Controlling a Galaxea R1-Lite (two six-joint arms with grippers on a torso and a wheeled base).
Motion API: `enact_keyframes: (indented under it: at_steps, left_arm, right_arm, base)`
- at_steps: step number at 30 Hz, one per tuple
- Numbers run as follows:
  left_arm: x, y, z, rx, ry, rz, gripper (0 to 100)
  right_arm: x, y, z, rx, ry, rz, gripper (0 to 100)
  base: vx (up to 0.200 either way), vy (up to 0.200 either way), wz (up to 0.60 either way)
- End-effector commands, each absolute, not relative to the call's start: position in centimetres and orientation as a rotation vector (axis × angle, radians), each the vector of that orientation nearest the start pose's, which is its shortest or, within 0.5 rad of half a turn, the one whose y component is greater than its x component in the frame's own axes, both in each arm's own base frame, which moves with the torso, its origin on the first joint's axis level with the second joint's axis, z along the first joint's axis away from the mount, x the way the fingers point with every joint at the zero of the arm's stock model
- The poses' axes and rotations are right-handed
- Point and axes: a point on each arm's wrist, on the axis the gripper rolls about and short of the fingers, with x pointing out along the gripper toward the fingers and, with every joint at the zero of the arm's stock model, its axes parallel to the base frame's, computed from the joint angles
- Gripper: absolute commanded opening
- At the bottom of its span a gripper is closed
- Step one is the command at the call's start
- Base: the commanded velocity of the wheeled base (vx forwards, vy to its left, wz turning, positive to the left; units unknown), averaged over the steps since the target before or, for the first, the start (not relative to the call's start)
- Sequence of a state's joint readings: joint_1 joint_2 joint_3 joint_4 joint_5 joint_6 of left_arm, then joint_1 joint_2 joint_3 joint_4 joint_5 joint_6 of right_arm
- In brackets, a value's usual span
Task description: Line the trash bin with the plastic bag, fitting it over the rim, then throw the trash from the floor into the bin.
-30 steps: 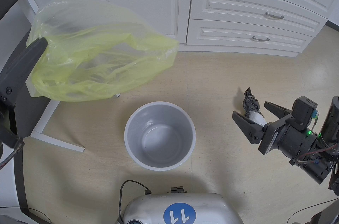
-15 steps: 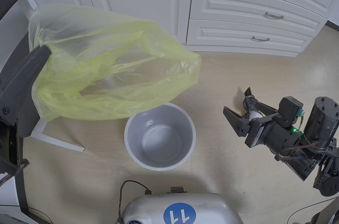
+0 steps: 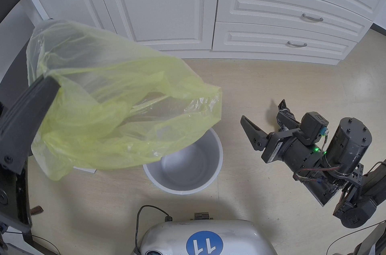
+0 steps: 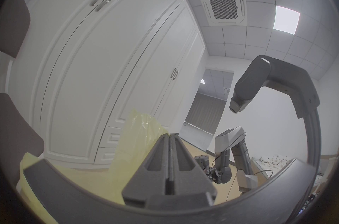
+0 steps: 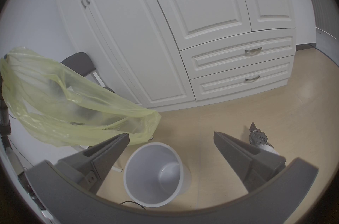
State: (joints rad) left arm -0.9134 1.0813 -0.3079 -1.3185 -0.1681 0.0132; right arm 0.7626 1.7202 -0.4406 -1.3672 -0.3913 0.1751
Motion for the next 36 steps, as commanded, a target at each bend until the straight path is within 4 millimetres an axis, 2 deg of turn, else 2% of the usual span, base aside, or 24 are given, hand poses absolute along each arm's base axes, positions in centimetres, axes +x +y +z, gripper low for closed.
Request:
enact_keyframes:
  at_steps: [1,11,14,21,24,28,32,36]
  left_arm:
    - [7.4,-10.6,24.4,-0.197,-0.520,-1.072,0]
    - [6.9,-10.7,24.8,-0.273,-0.532,-1.117,0]
    - [7.0,-10.8,24.9,-0.279,-0.532,-1.118,0]
    - [7.0,-10.9,24.9,-0.285,-0.545,-1.120,0]
    - [7.1,-11.2,25.0,-0.314,-0.554,-1.131,0]
    - [7.2,-11.4,25.2,-0.350,-0.575,-1.138,0]
    - [7.0,-11.3,25.5,-0.374,-0.585,-1.148,0]
    - [6.8,-11.4,25.5,-0.381,-0.584,-1.167,0]
  right_arm:
    - [20.2,18.2,15.0,0.198,-0.006,0.378,100]
    - [20.4,18.6,14.5,0.201,0.006,0.388,100]
    - [20.7,19.2,13.0,0.207,0.066,0.426,100]
    - [22.0,19.8,10.8,0.266,0.155,0.461,100]
    - [23.0,20.2,9.0,0.326,0.230,0.485,100]
    - [22.1,20.0,8.2,0.309,0.294,0.525,100]
    - [19.9,19.1,8.9,0.304,0.344,0.654,100]
    - [20.1,19.0,9.2,0.325,0.332,0.677,100]
  base:
    - [0.000,0.000,0.00]
    - [0.000,0.000,0.00]
    - [0.000,0.000,0.00]
    - [0.000,0.000,0.00]
    - [0.000,0.000,0.00]
    - [0.000,0.000,0.00]
    - [0.000,0.000,0.00]
    - [0.000,0.000,0.00]
